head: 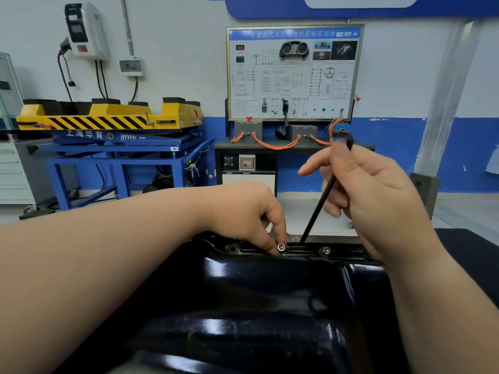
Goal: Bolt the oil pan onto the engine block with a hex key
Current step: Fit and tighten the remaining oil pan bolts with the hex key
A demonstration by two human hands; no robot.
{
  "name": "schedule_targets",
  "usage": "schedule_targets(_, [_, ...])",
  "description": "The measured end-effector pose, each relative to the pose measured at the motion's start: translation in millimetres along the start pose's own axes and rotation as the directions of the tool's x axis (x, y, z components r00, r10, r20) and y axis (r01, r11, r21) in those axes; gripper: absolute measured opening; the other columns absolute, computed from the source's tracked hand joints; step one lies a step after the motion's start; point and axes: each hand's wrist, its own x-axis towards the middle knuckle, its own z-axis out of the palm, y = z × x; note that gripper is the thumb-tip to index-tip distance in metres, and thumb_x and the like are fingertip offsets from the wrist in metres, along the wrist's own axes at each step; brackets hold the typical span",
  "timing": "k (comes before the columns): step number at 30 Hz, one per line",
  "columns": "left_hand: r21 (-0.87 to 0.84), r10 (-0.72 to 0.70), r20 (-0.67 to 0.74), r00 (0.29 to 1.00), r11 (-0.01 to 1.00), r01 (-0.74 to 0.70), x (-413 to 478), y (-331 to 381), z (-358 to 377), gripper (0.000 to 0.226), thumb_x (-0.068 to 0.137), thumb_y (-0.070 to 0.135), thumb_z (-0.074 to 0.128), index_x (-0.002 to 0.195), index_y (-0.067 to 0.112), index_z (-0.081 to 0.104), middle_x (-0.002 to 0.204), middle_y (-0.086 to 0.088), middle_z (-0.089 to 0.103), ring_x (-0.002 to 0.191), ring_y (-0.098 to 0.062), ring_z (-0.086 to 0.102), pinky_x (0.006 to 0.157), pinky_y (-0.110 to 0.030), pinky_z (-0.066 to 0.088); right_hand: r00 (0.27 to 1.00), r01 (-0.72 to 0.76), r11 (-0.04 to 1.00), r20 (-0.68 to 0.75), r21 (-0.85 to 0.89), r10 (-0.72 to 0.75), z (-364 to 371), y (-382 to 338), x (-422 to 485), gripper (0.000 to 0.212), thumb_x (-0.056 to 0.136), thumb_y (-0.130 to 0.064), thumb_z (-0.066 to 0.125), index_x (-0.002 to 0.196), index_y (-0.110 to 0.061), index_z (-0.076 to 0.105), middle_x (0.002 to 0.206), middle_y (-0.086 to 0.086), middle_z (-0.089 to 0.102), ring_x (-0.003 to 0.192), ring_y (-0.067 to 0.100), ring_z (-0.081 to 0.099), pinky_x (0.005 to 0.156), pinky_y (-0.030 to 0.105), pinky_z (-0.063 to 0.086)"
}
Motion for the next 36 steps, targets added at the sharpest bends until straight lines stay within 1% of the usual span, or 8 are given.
schedule_targets(2, [-0.006, -0.004, 0.004, 1.0, 1.0, 0.004, 0, 1, 0, 0.008, 0.077, 0.025, 0.074, 0.083, 0.029, 0.072, 0.043, 0.02, 0.046, 0.046, 0.001, 0.045, 0.054, -0.013, 0.035, 0.998, 0.029, 0.999, 0.056, 0.025, -0.03, 0, -2, -3, 0.035, 0.092, -0.04, 0.046, 0.074, -0.019, 0.068, 0.048, 0.004, 0.034, 0.041, 0.014, 0.031, 0.042, 0.027, 0.027])
schedule_targets(9, [-0.021, -0.017, 0.015, 1.0, 1.0, 0.018, -1, 2, -1, 0.008, 0.077, 0.025, 0.074, 0.076, 0.03, 0.069, 0.04, 0.018, 0.045, 0.043, 0.001, 0.044, 0.05, -0.009, 0.033, 0.99, 0.067, 0.996, 0.128, -0.058, -0.059, 3, -5, -5, 0.034, 0.09, -0.037, 0.046, 0.065, -0.017, 0.059, 0.049, 0.009, 0.048, 0.041, 0.019, 0.044, 0.042, 0.024, 0.037])
schedule_targets(14, [0.004, -0.025, -0.006, 1.0, 1.0, 0.025, 0, 3, -2, 0.042, 0.076, 0.023, 0.075, 0.044, 0.043, 0.056, 0.039, 0.016, 0.045, 0.042, 0.001, 0.044, 0.048, -0.008, 0.032, 0.985, 0.082, 0.991, 0.159, -0.105, -0.065, 6, -3, -7, 0.033, 0.089, -0.036, 0.047, 0.064, -0.017, 0.058, 0.047, 0.008, 0.051, 0.04, 0.012, 0.046, 0.044, 0.021, 0.039])
schedule_targets(21, [0.031, -0.023, -0.012, 1.0, 0.999, 0.023, 1, 1, -1, 0.038, 0.076, 0.025, 0.075, 0.047, 0.039, 0.055, 0.043, 0.014, 0.047, 0.046, -0.001, 0.045, 0.05, -0.011, 0.033, 0.968, 0.168, 0.962, 0.221, -0.215, -0.12, 7, -4, -9, 0.031, 0.09, -0.035, 0.052, 0.068, -0.015, 0.06, 0.056, 0.008, 0.058, 0.049, 0.013, 0.055, 0.054, 0.021, 0.042])
schedule_targets(26, [0.062, 0.0, -0.025, 1.0, 0.998, 0.002, 0, 1, 0, 0.011, 0.077, 0.029, 0.074, 0.079, 0.03, 0.063, 0.074, -0.005, 0.062, 0.065, -0.01, 0.052, 0.06, -0.015, 0.038, 0.945, 0.153, 0.963, 0.319, -0.222, -0.077, 4, -12, -11, 0.021, 0.089, -0.025, 0.051, 0.08, -0.015, 0.068, 0.073, 0.006, 0.068, 0.054, 0.014, 0.062, 0.056, 0.023, 0.052])
schedule_targets(29, [0.063, -0.01, -0.037, 0.999, 0.998, 0.012, 1, 0, 0, 0.019, 0.076, 0.03, 0.074, 0.066, 0.037, 0.059, 0.071, -0.005, 0.063, 0.07, -0.016, 0.057, 0.066, -0.021, 0.042, 0.918, 0.142, 0.953, 0.395, -0.267, -0.026, -1, -15, -11, 0.016, 0.089, -0.013, 0.051, 0.084, -0.015, 0.065, 0.082, -0.002, 0.071, 0.062, 0.013, 0.065, 0.063, 0.024, 0.055])
schedule_targets(32, [0.067, -0.021, -0.058, 0.998, 0.997, 0.025, 1, 0, 0, 0.039, 0.075, 0.029, 0.075, 0.046, 0.045, 0.055, 0.049, 0.011, 0.049, 0.053, -0.003, 0.048, 0.052, -0.01, 0.035, 0.902, 0.116, 0.954, 0.431, -0.278, 0.016, -5, -17, -11, 0.024, 0.092, 0.002, 0.051, 0.087, -0.017, 0.065, 0.082, -0.005, 0.072, 0.066, 0.014, 0.066, 0.068, 0.029, 0.057])
schedule_targets(36, [0.035, -0.04, -0.055, 0.998, 0.999, 0.042, 1, -2, 1, 0.039, 0.074, 0.028, 0.076, 0.046, 0.041, 0.053, 0.057, 0.005, 0.049, 0.059, -0.01, 0.049, 0.058, -0.018, 0.039, 0.906, 0.127, 0.953, 0.424, -0.276, 0.002, -3, -18, -11, 0.021, 0.088, 0.004, 0.056, 0.085, -0.012, 0.069, 0.079, -0.001, 0.072, 0.066, 0.013, 0.068, 0.066, 0.025, 0.057])
